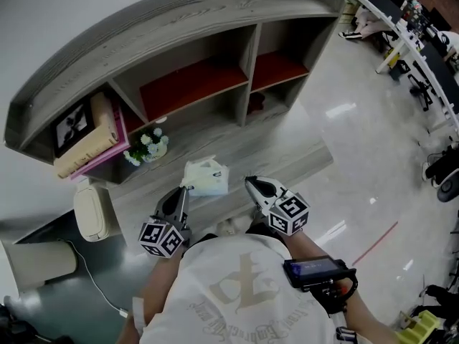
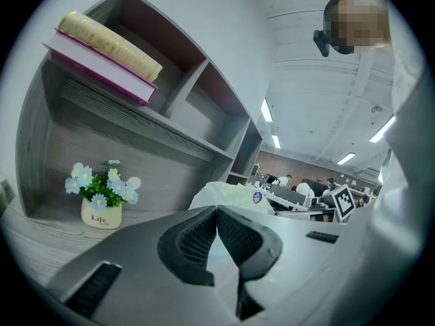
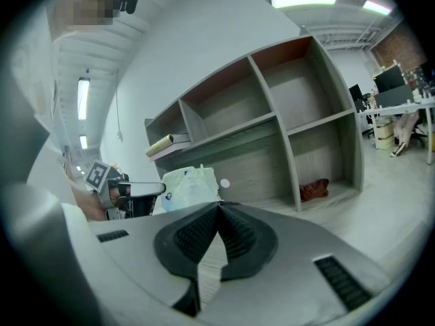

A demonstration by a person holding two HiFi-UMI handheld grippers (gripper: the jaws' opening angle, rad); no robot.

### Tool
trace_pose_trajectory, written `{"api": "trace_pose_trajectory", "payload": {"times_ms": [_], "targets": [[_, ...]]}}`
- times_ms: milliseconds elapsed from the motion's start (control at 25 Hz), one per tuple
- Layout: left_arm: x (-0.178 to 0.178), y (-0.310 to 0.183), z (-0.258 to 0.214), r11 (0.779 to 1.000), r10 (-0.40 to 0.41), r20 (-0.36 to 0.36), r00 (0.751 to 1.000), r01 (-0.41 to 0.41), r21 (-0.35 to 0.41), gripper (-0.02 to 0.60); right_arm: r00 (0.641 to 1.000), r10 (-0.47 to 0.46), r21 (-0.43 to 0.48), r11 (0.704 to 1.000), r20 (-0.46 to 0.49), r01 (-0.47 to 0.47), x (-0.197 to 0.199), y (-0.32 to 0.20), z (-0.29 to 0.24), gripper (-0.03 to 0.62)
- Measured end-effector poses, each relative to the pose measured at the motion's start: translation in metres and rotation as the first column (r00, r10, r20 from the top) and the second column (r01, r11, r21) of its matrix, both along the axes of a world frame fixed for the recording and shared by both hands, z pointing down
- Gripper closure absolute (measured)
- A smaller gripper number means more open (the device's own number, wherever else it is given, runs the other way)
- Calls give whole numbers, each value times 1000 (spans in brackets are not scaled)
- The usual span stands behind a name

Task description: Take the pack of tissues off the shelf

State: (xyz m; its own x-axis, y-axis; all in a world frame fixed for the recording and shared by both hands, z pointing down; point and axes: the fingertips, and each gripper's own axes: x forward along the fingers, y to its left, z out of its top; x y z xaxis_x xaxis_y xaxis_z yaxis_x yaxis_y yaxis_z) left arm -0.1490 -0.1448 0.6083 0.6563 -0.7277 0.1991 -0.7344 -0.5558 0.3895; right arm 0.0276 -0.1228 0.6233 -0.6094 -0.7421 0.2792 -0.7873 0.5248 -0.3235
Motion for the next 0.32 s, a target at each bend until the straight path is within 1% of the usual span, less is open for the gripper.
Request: {"api": "trace_pose_trajectory", "payload": {"times_ms": [320], "targets": [[2, 2, 2, 1000, 5, -2, 1000, -5, -10, 563, 1000, 12, -5, 1000, 1, -12, 2, 4, 0, 591]]}}
